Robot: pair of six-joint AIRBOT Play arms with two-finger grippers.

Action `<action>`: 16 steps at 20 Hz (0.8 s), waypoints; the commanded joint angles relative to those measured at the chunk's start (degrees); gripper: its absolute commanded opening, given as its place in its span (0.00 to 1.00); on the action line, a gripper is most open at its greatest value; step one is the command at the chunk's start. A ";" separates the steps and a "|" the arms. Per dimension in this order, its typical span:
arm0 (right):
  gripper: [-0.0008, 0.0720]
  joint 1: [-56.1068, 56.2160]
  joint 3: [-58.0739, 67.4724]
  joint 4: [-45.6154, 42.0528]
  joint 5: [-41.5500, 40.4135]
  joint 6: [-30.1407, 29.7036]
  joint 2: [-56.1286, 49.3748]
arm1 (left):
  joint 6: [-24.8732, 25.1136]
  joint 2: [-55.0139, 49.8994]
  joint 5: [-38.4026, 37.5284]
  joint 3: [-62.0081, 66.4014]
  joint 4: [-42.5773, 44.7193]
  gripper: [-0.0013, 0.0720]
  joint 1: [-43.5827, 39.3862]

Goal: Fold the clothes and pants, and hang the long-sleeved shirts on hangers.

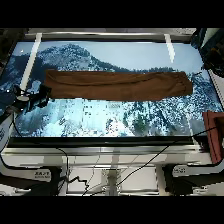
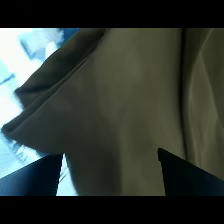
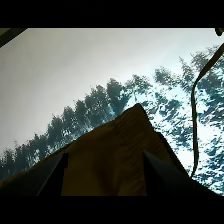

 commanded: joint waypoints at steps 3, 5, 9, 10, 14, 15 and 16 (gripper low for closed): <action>0.73 0.07 0.04 -3.10 4.13 0.04 -0.90 | -0.15 -5.11 8.66 8.22 -0.76 0.61 -1.79; 0.73 0.04 -0.35 -5.22 8.92 0.02 -1.92 | 0.04 -5.11 9.66 9.01 -0.57 0.08 -1.81; 0.38 -1.25 -9.53 -10.45 18.25 -0.22 -1.84 | 0.55 -5.18 9.66 9.05 0.55 0.05 -2.21; 0.26 -1.92 -13.09 -10.14 18.64 -0.22 -1.31 | 0.55 -5.18 9.64 9.05 0.55 0.05 -2.25; 0.06 -1.44 -32.63 0.39 5.38 -2.54 6.43 | 0.52 -5.18 9.66 9.07 0.52 0.05 -2.86; 0.06 -1.14 -37.81 4.26 -0.61 -1.81 8.94 | 0.55 -5.18 9.68 9.05 0.55 0.05 -3.04; 0.13 -1.11 -42.27 7.96 -5.75 -0.22 10.54 | 0.55 -5.18 9.68 9.05 0.55 0.05 -3.19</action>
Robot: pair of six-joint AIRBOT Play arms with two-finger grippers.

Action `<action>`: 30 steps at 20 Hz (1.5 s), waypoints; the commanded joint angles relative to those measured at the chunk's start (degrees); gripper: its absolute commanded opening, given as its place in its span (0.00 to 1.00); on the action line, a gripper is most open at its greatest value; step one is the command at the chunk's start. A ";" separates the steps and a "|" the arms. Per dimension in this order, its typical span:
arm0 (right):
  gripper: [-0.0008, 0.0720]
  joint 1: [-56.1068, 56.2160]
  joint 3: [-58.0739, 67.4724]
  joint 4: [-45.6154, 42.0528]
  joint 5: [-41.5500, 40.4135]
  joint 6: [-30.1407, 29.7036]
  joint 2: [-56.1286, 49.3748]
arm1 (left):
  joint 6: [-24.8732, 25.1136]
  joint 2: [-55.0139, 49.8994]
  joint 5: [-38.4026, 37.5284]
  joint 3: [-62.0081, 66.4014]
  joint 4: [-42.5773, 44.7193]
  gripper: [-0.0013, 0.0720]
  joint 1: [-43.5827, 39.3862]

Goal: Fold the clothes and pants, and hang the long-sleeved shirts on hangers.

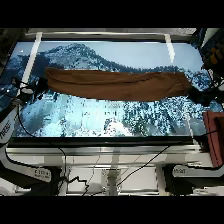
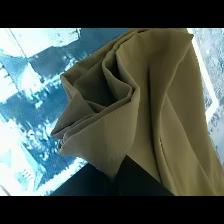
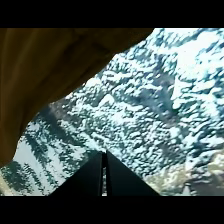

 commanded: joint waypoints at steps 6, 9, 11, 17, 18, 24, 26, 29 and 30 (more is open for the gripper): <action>0.87 0.20 -18.69 30.01 -27.52 -3.28 2.38 | 0.07 -0.04 0.15 0.11 0.00 0.05 -0.46; 0.86 0.20 -16.06 33.68 -32.39 -7.58 1.68 | 0.07 -0.04 0.70 0.09 0.02 0.05 -0.46; 0.83 0.20 -13.33 34.51 -33.77 -7.58 -0.24 | 0.07 -0.04 0.72 0.09 0.02 0.05 -0.46; 0.82 4.28 -2.45 39.10 -32.06 -7.52 -10.97 | 0.07 -0.11 0.79 0.09 0.02 0.05 -0.46; 0.82 5.40 0.09 39.10 -31.95 -7.50 -12.83 | 0.07 -0.11 0.79 0.09 0.02 0.05 -0.46; 0.70 7.23 4.59 36.70 -31.87 -1.27 -18.80 | 0.24 -0.11 0.94 0.09 0.04 0.05 -0.46; 0.38 7.19 4.59 35.52 -32.17 -1.22 -18.80 | 0.24 -0.11 0.92 0.09 0.04 0.05 -0.46; 0.06 7.19 4.92 34.18 -31.34 -1.42 -17.92 | 1.75 0.44 0.37 0.11 0.48 0.05 -0.46; 0.06 7.19 5.49 32.11 -30.12 -1.42 -17.29 | 3.67 1.38 -0.11 0.11 2.58 0.05 -0.46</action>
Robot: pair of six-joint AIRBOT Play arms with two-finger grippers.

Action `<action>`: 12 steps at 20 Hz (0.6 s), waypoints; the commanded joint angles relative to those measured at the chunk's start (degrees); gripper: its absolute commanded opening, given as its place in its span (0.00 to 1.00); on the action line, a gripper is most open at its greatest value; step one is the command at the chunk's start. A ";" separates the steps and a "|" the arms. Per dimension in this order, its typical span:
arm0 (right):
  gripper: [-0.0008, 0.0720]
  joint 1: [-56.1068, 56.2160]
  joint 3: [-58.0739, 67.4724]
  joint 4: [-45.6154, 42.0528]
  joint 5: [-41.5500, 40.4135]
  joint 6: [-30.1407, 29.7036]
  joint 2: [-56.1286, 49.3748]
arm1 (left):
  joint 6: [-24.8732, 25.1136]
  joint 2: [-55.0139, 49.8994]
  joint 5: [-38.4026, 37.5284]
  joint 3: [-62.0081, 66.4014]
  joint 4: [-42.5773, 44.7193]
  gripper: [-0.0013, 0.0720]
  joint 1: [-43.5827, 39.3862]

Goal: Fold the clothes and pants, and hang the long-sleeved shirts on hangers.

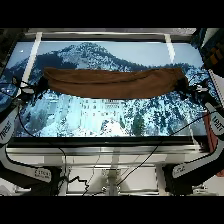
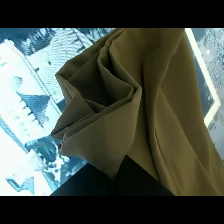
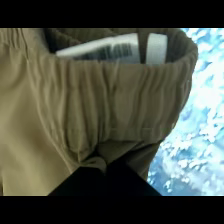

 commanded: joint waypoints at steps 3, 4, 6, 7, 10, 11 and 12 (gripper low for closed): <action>0.06 -1.14 3.80 -11.87 7.54 0.76 3.96 | 3.13 6.27 -4.46 0.07 7.08 0.05 1.25; 0.06 -2.27 5.20 -14.36 11.10 2.10 5.22 | 3.13 8.33 -6.12 0.11 7.06 0.05 2.21; 0.06 -5.01 7.63 -19.10 18.53 5.53 8.09 | 3.13 13.07 -10.69 0.11 7.08 0.04 4.24; 0.06 -6.25 8.31 -21.20 22.01 6.49 9.97 | 3.10 15.15 -13.14 0.11 7.08 0.04 4.96; 0.06 -8.50 8.98 -24.94 29.55 7.13 15.58 | 3.10 20.22 -18.21 0.11 7.13 0.04 5.77; 0.06 -8.66 8.98 -26.40 31.43 7.13 17.25 | 3.02 21.29 -20.39 0.11 7.13 0.04 5.77; 0.06 -8.66 8.98 -28.50 33.31 7.13 18.91 | 2.80 22.05 -23.63 0.11 7.65 0.04 5.77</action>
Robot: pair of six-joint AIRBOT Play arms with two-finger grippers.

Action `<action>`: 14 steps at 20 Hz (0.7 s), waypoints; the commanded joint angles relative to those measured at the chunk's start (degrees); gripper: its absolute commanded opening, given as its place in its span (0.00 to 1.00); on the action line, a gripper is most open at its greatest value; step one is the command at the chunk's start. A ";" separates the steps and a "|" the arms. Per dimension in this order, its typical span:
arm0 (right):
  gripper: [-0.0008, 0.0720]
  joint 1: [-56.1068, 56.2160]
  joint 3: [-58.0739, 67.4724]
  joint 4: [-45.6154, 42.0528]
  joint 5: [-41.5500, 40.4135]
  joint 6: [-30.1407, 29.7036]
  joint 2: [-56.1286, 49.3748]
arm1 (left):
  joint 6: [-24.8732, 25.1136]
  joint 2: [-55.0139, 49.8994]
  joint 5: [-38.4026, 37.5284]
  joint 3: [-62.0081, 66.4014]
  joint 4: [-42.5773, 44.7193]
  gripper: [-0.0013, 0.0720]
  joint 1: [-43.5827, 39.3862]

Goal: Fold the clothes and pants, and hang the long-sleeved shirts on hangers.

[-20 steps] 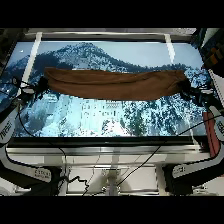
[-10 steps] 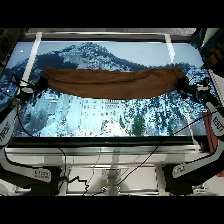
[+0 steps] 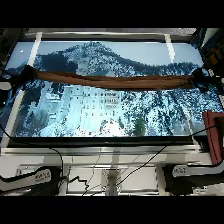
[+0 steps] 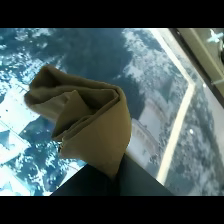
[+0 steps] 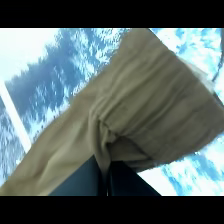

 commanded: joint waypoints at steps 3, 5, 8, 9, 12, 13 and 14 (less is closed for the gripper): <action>0.06 -1.25 0.68 -15.76 15.15 1.14 8.63 | -14.29 4.31 -17.00 -0.15 17.11 0.04 0.59; 0.06 -1.25 0.57 -23.41 23.15 1.44 9.14 | -28.87 4.74 -26.25 -1.18 34.84 0.05 0.37; 0.06 -1.36 -2.32 -28.87 29.62 2.25 9.18 | -31.95 9.29 -31.21 -8.07 44.06 0.05 0.17; 0.06 -1.36 -3.26 -28.87 29.90 2.27 9.18 | -31.95 10.67 -31.23 -10.51 43.71 0.05 0.52; 0.06 -1.31 -4.61 -29.03 31.01 2.38 9.16 | -30.21 12.85 -32.50 -16.28 43.63 0.05 0.52; 0.06 -1.33 -4.59 -29.42 31.67 2.38 9.16 | -30.25 13.14 -33.16 -17.44 43.65 0.05 0.52; 0.06 -1.36 -4.59 -30.21 32.35 2.38 9.16 | -30.25 13.27 -33.38 -18.21 43.71 0.05 0.63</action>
